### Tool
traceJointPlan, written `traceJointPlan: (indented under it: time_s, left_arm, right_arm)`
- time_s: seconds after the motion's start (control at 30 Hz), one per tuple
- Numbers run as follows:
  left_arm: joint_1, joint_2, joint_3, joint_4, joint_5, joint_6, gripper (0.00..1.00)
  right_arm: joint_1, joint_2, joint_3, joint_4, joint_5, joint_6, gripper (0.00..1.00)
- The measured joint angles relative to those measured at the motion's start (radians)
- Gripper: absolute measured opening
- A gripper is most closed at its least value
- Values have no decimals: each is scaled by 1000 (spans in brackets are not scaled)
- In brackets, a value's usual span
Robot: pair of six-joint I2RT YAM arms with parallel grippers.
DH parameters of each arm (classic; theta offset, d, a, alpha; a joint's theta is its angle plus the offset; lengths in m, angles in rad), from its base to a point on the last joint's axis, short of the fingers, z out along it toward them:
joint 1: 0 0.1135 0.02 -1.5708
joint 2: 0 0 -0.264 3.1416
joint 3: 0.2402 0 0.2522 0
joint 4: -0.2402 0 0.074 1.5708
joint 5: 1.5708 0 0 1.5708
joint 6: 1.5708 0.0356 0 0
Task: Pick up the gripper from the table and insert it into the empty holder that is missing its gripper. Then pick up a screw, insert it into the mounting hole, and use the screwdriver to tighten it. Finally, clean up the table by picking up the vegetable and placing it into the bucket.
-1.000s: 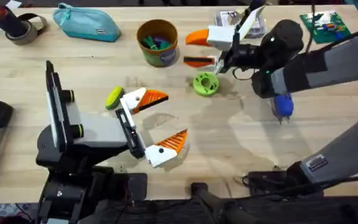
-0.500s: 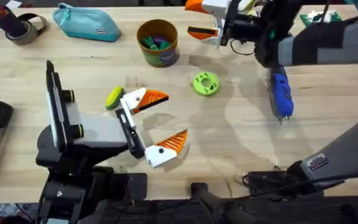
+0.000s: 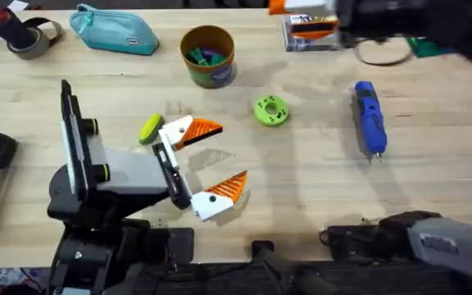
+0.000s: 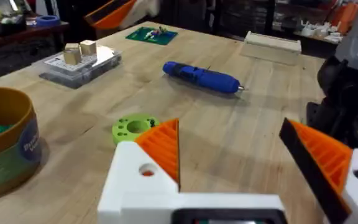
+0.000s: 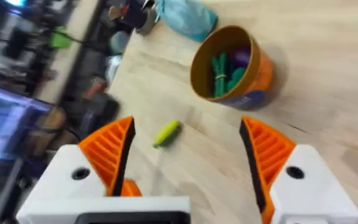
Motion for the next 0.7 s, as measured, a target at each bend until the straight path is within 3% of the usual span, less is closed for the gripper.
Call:
traceJointPlan:
  time_s: [0.2, 0.47, 0.7]
  left_arm:
    - [0, 0, 0, 0, 0, 0, 986]
    - [0, 0, 0, 0, 0, 0, 987]
    - [0, 0, 0, 0, 0, 0, 986]
  right_arm:
    - [0, -222, 11, -350, 194, -206, 995]
    - [18, -353, 13, -643, 420, -317, 995]
    - [204, -322, 13, -701, 656, -332, 995]
